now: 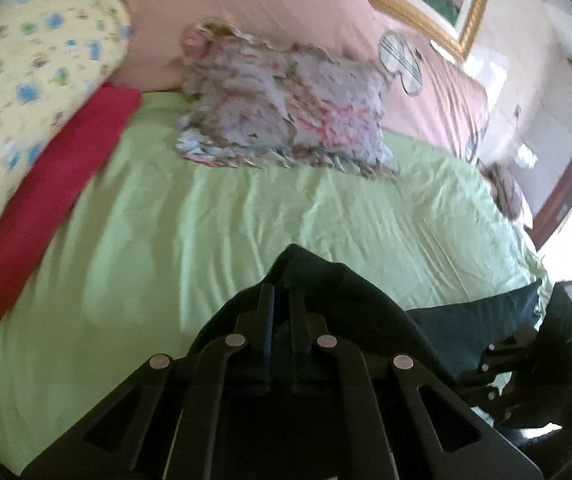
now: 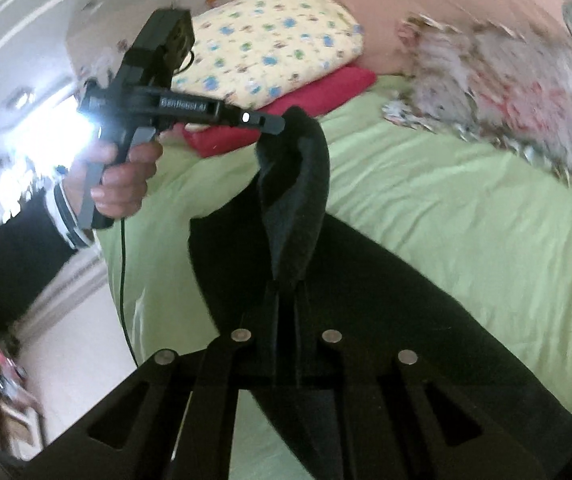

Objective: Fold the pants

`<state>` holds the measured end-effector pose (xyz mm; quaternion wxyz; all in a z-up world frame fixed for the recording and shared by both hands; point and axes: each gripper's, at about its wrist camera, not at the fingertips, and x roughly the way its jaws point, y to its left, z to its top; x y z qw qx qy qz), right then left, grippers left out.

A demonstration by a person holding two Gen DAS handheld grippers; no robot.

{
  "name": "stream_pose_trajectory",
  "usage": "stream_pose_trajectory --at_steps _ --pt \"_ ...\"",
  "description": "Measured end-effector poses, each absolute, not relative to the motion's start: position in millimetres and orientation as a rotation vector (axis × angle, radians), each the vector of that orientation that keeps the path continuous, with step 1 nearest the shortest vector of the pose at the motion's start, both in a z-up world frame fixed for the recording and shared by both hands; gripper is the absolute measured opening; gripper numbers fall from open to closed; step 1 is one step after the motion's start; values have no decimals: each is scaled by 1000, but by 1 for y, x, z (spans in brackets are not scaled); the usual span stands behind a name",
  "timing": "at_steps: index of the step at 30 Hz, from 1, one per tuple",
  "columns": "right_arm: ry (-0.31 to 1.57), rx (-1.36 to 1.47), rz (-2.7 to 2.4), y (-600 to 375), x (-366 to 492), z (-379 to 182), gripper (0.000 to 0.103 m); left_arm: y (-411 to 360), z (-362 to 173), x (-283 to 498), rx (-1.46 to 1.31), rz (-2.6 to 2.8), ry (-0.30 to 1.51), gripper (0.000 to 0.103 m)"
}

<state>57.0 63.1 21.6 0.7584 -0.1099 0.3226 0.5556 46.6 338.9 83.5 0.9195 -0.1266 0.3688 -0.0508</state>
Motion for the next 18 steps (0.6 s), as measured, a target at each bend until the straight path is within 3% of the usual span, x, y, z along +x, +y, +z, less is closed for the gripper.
stream_pose_trajectory --at_steps 9,14,16,17,18 --pt "671 -387 1216 76 31 2 7 371 41 -11 -476 -2 733 3" --pt "635 -449 1213 79 21 1 7 354 53 -17 -436 -16 723 8" --pt "628 -469 1211 81 18 1 7 347 67 -8 -376 -22 722 28" --pt "630 -473 1211 81 19 0 7 343 75 0 -349 -45 726 59" --pt "632 -472 1210 81 19 0 7 341 83 6 -325 -57 721 84"
